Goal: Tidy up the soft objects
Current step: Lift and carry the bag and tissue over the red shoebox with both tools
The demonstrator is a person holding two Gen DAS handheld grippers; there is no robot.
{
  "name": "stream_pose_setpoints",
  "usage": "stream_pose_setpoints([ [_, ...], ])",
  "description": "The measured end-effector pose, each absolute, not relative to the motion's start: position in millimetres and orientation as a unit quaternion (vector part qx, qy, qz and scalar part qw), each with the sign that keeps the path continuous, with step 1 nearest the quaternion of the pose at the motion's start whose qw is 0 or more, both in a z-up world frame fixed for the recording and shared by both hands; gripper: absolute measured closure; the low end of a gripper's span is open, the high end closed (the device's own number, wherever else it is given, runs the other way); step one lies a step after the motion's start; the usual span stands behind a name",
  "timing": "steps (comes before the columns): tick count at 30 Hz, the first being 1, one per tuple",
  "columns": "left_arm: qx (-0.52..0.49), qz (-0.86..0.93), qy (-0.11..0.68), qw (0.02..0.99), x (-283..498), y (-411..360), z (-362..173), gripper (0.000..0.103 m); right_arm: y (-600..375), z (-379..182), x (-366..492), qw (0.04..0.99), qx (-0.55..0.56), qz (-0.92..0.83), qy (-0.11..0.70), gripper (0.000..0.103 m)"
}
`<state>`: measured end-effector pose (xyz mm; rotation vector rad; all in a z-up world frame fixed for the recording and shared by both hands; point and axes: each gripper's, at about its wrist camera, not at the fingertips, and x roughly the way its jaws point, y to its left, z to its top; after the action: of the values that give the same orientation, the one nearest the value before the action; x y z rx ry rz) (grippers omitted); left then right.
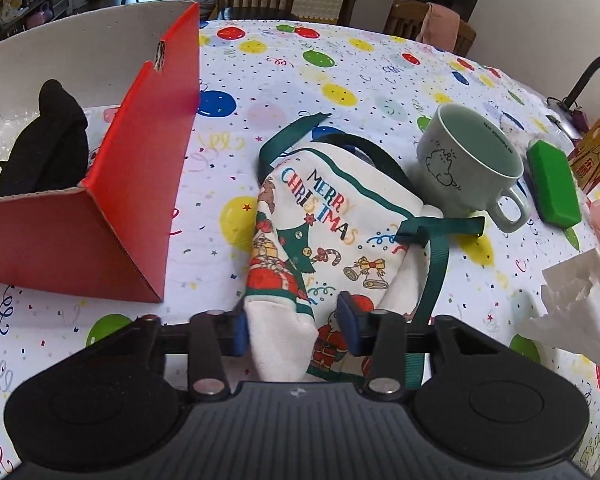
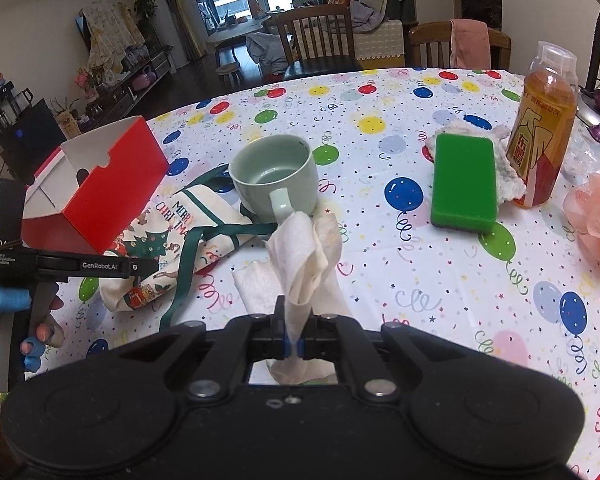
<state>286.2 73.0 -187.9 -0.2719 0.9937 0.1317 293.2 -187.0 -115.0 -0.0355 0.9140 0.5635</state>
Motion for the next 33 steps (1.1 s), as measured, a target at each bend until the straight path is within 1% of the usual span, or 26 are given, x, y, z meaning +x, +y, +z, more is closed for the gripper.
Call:
stream_pose_setpoints([
  [1,-0.129,0.063,0.475,0.868,286,72,-188,0.073,-187,-115,293,0.859,-0.018,0.268,0.436,0.1],
  [5,-0.115,0.052,0.472,0.872,285,69,-185,0.086,-187,-116,294,0.859,-0.019,0.267,0.437,0.1],
  [8,-0.095,0.054,0.468,0.877,283,65,-181,0.088,-186,-116,294,0.859,-0.019,0.267,0.437,0.1],
  [18,-0.119,0.032,0.441,0.889,264,70,-150,0.091,-181,-100,291,0.864,-0.017,0.275,0.422,0.1],
  [33,-0.164,-0.011,0.384,0.909,227,96,-94,0.092,-147,-57,280,0.866,-0.013,0.312,0.392,0.1],
])
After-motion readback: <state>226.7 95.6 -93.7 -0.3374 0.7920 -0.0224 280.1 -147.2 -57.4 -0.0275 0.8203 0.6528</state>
